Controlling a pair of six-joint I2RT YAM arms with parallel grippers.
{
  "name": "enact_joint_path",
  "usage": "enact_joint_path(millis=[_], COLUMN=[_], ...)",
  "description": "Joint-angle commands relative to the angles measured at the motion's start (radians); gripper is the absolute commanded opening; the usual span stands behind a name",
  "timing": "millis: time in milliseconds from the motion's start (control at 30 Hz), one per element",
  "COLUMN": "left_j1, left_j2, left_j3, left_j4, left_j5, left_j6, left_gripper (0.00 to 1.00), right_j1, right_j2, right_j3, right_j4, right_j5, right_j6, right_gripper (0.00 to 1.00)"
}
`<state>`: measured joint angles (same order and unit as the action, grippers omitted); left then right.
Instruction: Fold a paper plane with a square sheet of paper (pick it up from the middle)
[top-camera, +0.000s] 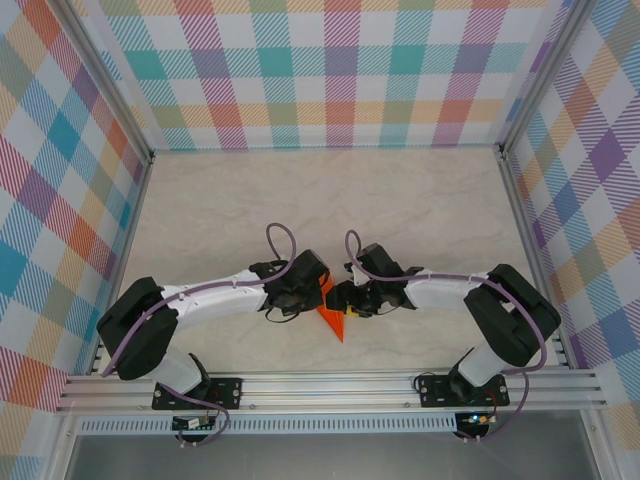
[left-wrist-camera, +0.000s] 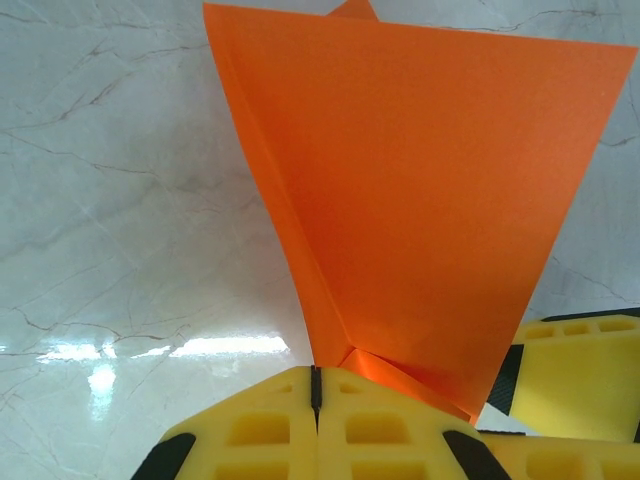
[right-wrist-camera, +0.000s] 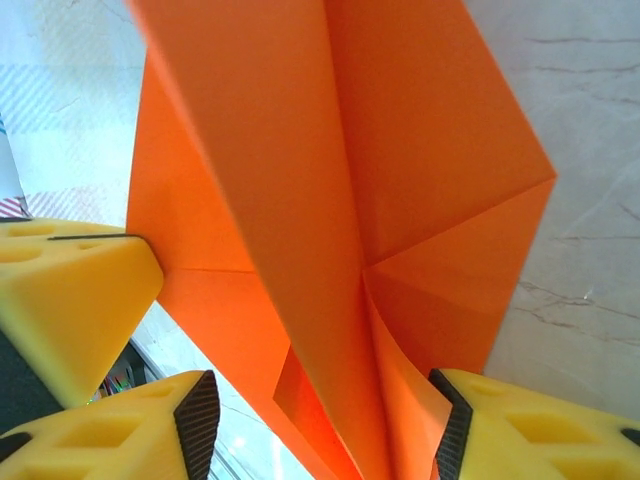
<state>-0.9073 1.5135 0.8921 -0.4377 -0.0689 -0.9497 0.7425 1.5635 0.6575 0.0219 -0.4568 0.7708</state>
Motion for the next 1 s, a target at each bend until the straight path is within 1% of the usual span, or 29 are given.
enact_joint_path(millis=[0, 200, 433, 467, 533, 567, 667, 700, 767, 800, 900, 967], left_j1=[0.009, 0.01, 0.01, 0.01, 0.01, 0.009, 0.01, 0.01, 0.009, 0.01, 0.011, 0.016], left_j2=[-0.026, -0.025, -0.029, -0.03, -0.037, -0.043, -0.075, -0.094, -0.137, -0.166, -0.247, -0.297], left_j3=[-0.011, -0.016, -0.017, -0.018, -0.021, -0.026, -0.039, -0.046, -0.06, -0.069, -0.098, -0.126], left_j4=[0.002, 0.006, 0.01, 0.008, 0.013, 0.015, 0.023, 0.025, 0.021, 0.012, -0.013, -0.019], left_j5=[-0.002, 0.001, 0.002, 0.003, 0.001, 0.0, -0.006, -0.015, -0.042, -0.061, -0.118, -0.142], left_j6=[0.013, 0.01, 0.006, 0.006, 0.005, 0.006, 0.007, 0.008, 0.006, 0.007, 0.004, -0.003], left_gripper=[0.04, 0.04, 0.04, 0.04, 0.04, 0.05, 0.1, 0.14, 0.18, 0.2, 0.26, 0.28], right_j1=[0.014, 0.035, 0.065, 0.071, 0.088, 0.095, 0.113, 0.117, 0.121, 0.121, 0.12, 0.118], right_j2=[0.01, 0.029, 0.08, 0.086, 0.098, 0.102, 0.086, 0.075, 0.058, 0.052, 0.053, 0.067], right_j3=[0.027, 0.047, 0.105, 0.119, 0.147, 0.164, 0.202, 0.222, 0.274, 0.308, 0.408, 0.456], right_j4=[-0.014, -0.062, -0.112, -0.133, -0.182, -0.21, -0.288, -0.331, -0.448, -0.525, -0.714, -0.787], right_j5=[0.003, 0.04, 0.067, 0.084, 0.124, 0.147, 0.2, 0.242, 0.332, 0.395, 0.567, 0.65], right_j6=[-0.029, -0.047, -0.072, -0.077, -0.089, -0.095, -0.106, -0.111, -0.118, -0.12, -0.127, -0.115], right_gripper=[0.53, 0.44, 0.31, 0.27, 0.24, 0.18, 0.12, 0.11, 0.1, 0.1, 0.11, 0.13])
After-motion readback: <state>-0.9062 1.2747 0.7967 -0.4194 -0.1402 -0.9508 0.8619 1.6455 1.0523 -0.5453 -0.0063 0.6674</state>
